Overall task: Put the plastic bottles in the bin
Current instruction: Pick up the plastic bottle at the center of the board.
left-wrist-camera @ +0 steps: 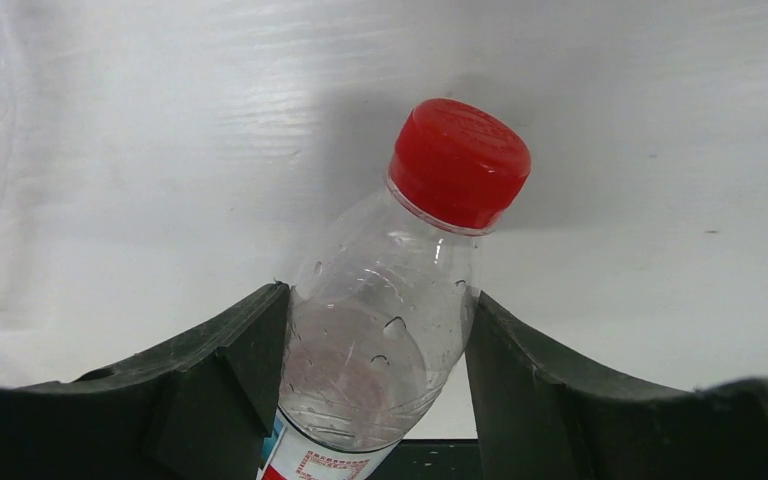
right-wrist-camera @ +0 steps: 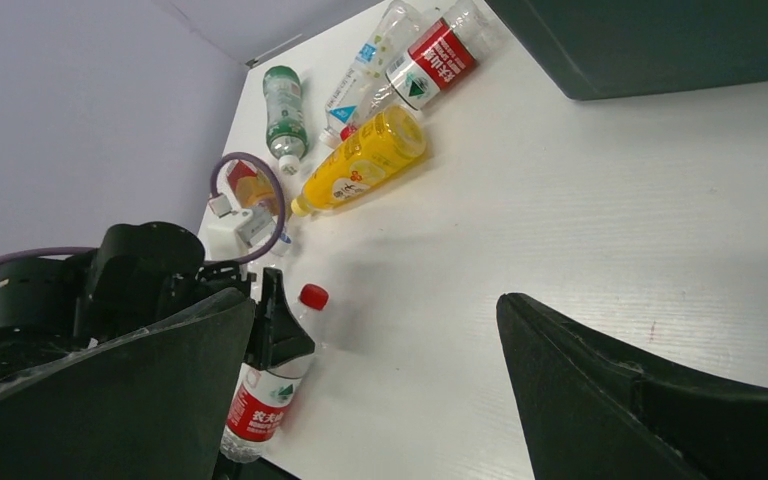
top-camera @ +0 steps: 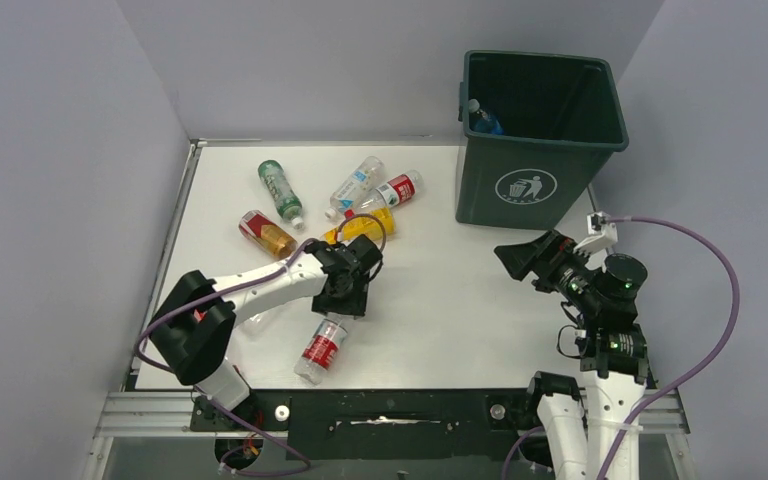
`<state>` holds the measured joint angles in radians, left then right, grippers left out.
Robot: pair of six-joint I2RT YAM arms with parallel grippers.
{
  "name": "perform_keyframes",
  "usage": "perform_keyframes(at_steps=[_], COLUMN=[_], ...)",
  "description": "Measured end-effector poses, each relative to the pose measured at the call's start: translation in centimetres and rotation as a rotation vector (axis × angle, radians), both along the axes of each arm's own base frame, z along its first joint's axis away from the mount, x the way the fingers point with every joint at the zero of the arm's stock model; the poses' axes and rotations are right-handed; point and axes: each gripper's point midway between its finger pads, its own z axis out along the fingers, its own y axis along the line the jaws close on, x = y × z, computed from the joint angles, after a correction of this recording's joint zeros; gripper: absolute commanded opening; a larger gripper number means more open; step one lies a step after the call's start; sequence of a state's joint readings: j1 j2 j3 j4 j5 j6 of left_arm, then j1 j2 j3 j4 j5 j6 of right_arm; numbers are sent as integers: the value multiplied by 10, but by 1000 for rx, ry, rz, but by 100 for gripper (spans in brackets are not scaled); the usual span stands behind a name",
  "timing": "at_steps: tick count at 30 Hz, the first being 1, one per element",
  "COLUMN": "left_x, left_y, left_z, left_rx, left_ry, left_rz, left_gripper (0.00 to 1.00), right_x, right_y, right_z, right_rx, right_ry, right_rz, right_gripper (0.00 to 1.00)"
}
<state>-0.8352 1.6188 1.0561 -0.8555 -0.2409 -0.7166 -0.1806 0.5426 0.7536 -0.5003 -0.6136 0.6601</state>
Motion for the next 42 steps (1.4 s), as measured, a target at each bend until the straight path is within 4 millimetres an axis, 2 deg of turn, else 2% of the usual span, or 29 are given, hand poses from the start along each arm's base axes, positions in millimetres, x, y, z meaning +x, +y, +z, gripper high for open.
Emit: perform_keyframes(at_steps=[9,21,32,42], left_x=[17,32,60,84], left_y=[-37,-72,-110,-140], left_z=[29,57,101,119], left_rx=[-155,-296,-442,-575], left_ry=[-65,-111,-173,-173], left_rz=[-20,-43,-63,-55], left_gripper=[44,44,44,44], right_x=[-1,-2,-10,-14], right_y=[0,4,17,30], right_z=[-10,-35,-43,-52], right_rx=[6,32,73,100], right_ry=[29,81,65,60], right_rz=[0,18,103,183], right_gripper=[98,99,99,99])
